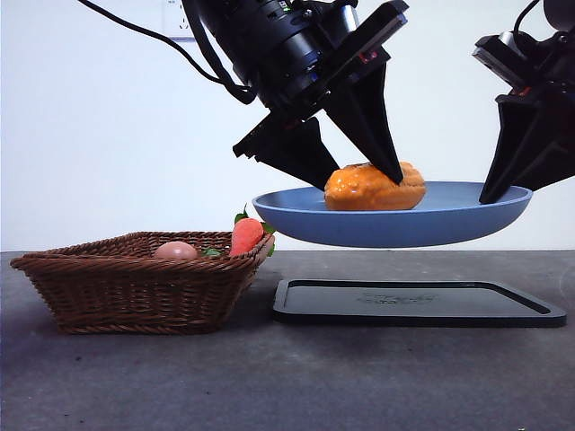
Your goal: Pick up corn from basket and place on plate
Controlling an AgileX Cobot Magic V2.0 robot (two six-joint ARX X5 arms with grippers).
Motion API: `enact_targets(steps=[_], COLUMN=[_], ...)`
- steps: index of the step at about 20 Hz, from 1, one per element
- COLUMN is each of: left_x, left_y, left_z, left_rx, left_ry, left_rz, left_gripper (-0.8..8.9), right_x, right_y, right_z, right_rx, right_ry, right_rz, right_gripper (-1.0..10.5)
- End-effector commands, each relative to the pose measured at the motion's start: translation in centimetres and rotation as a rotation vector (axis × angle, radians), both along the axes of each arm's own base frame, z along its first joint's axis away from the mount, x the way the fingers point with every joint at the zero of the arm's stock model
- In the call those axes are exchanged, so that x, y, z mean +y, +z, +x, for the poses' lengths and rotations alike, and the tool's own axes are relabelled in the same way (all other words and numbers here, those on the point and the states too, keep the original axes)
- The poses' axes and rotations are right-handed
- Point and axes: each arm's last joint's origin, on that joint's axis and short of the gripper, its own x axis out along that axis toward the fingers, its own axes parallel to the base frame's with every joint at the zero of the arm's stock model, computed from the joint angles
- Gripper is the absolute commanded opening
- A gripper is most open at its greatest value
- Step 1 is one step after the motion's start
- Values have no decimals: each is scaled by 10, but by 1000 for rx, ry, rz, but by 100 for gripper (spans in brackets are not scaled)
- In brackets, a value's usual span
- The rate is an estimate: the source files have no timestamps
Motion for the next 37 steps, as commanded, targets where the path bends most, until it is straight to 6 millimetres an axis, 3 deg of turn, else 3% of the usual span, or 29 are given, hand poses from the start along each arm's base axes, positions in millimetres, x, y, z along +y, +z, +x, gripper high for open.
enact_targets(steps=[1,8,20,27,32,37], left_x=[-7,-5,28,64,82,87], left_y=[-7,-3,70,120,136,140], left_z=[1,-2,-31,-64,-81,-85], left_rx=[-10,-2,-134,-227,-245,-248], left_ry=[-5,-7,-1,1,2,5], left_rz=[33,42,-100,-200,-221,-229], left_gripper=[303,326,326,326,326,326], right_x=[2,2,-2,-22,-34,-35], right_y=[5,5,2,-36,-40,-42], right_z=[4,4,9,42,83,113], right_rx=[-14,-13,-6,88,95,96], right_ry=[10,9,-35,-122,-167,-182], right_rz=[25,24,34,25,24,-5], right_gripper=[2,2,2,2,2,2])
